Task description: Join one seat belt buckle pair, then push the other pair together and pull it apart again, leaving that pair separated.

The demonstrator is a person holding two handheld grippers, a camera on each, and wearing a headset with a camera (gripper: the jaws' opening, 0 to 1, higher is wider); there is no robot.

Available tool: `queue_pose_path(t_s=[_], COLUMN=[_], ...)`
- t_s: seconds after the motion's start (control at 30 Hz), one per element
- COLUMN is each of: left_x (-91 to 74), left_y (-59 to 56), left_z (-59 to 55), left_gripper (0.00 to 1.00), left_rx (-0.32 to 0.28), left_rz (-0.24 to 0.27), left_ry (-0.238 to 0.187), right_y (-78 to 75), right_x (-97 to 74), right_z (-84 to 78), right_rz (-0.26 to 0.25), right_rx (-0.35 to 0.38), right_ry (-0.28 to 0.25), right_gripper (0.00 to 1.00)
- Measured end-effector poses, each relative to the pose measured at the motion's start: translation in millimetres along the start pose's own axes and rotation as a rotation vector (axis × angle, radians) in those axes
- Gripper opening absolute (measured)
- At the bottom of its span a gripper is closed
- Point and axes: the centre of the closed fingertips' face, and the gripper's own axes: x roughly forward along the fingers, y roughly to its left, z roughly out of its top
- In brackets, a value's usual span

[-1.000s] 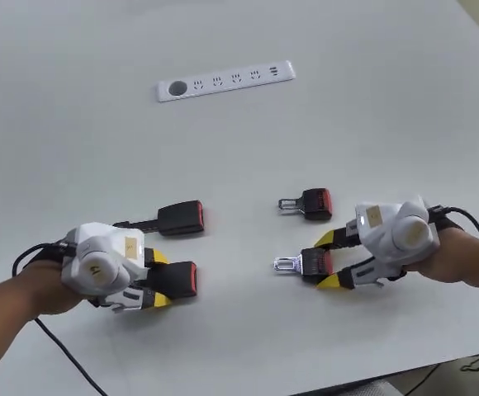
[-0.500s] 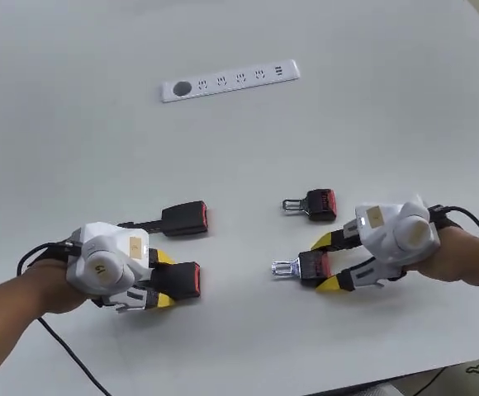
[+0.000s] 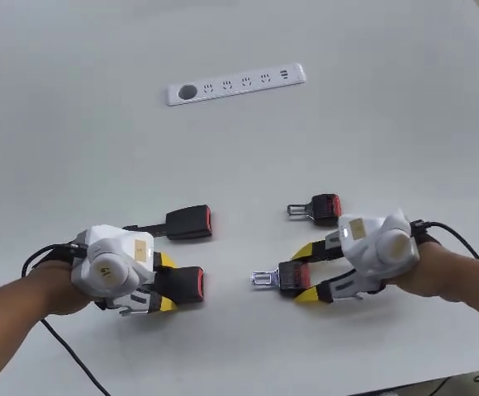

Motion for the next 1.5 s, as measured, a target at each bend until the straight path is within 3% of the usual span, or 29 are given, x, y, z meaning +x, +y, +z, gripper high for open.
queue_pose_path(t_s=[0.6,1.1,1.13,1.5], left_x=[-0.4,0.0,-0.1,0.5], left_y=[0.4,-0.5,-0.6,-1.1], left_z=[-1.1,-1.3,-1.6,-1.2], left_gripper=[0.35,0.34,0.34,0.34], left_rx=[0.003,0.025,0.026,0.046], left_rz=[-0.01,-0.018,-0.02,-0.02], left_ry=[0.02,0.041,0.043,0.053], right_y=[8.3,11.2,10.5,8.9], right_x=[35.1,55.0,56.9,67.7], right_z=[31.4,49.1,49.5,55.7], right_rz=[0.006,0.017,0.014,0.015], right_rx=[0.035,0.047,0.023,0.039], right_ry=[-0.1,-0.117,-0.11,-0.097], right_gripper=[0.34,0.34,0.34,0.34])
